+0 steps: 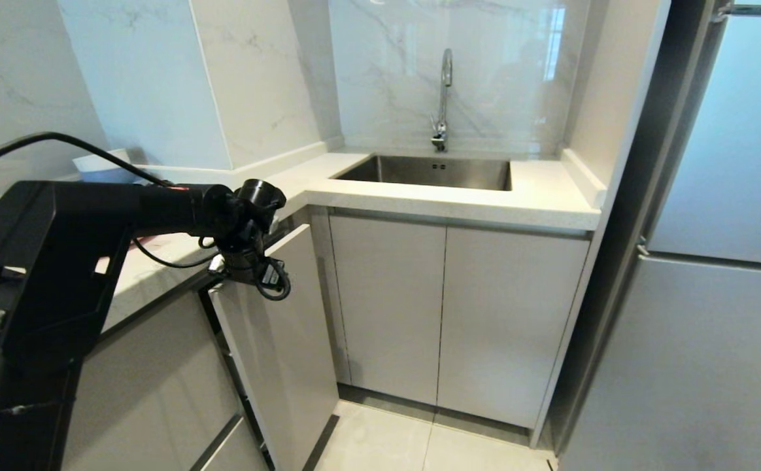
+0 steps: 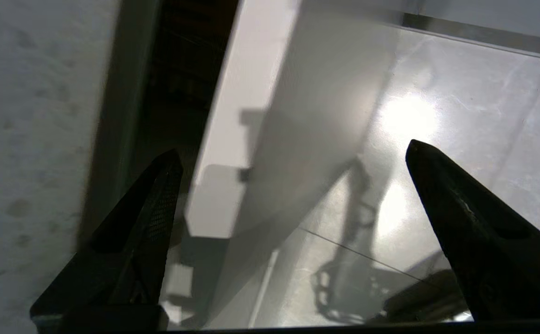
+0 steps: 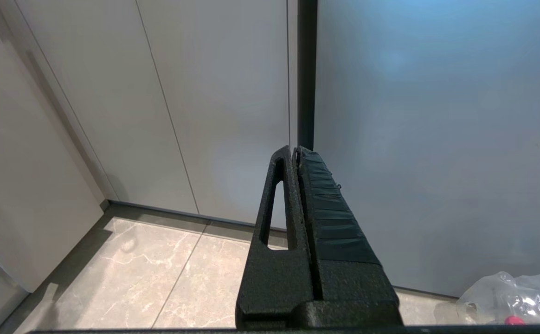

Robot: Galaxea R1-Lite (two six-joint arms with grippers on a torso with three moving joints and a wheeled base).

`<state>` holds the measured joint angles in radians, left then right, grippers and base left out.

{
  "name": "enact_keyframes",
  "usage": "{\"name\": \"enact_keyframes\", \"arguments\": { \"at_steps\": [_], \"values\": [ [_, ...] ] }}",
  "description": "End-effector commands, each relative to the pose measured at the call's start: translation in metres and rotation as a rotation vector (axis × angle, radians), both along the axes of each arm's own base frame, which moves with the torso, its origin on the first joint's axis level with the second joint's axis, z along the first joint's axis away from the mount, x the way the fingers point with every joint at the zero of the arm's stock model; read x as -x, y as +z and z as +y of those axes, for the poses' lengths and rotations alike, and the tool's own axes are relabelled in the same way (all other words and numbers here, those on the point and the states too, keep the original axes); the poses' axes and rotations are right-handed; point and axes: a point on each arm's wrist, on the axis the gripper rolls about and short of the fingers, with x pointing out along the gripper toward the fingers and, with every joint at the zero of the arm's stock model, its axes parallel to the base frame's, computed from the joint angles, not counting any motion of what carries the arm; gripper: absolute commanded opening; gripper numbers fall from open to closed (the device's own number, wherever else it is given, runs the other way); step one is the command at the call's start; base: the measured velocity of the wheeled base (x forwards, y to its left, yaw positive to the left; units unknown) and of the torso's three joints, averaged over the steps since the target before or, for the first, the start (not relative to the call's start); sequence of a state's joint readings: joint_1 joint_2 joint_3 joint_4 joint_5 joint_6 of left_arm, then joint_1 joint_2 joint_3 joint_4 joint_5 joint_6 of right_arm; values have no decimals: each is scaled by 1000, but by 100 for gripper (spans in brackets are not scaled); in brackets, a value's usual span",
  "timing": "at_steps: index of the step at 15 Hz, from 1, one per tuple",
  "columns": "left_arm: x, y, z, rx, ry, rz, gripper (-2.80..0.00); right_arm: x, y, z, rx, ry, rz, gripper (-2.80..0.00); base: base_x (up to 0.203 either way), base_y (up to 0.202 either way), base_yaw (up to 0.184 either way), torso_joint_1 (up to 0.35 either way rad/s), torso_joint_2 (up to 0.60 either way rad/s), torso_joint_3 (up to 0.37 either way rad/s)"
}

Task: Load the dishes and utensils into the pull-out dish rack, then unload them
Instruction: Open the cupboard

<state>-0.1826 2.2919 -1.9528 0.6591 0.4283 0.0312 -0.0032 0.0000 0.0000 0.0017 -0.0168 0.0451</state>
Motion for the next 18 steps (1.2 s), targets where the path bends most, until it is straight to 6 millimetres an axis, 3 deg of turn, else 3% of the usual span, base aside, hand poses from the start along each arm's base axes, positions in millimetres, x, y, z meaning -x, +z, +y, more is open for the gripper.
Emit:
{"name": "enact_keyframes", "arguments": {
  "at_steps": [1,9,18],
  "values": [
    [2,0,-5,21,-11,12,0,0,0,0,-1,0,1,-280,0,0,0,0,0,0],
    [9,0,-24,74,-18,23,0,0,0,0,-1,0,1,-280,0,0,0,0,0,0],
    [28,13,-72,136,-62,-22,0,0,0,0,-1,0,1,-280,0,0,0,0,0,0]
  ]
}}
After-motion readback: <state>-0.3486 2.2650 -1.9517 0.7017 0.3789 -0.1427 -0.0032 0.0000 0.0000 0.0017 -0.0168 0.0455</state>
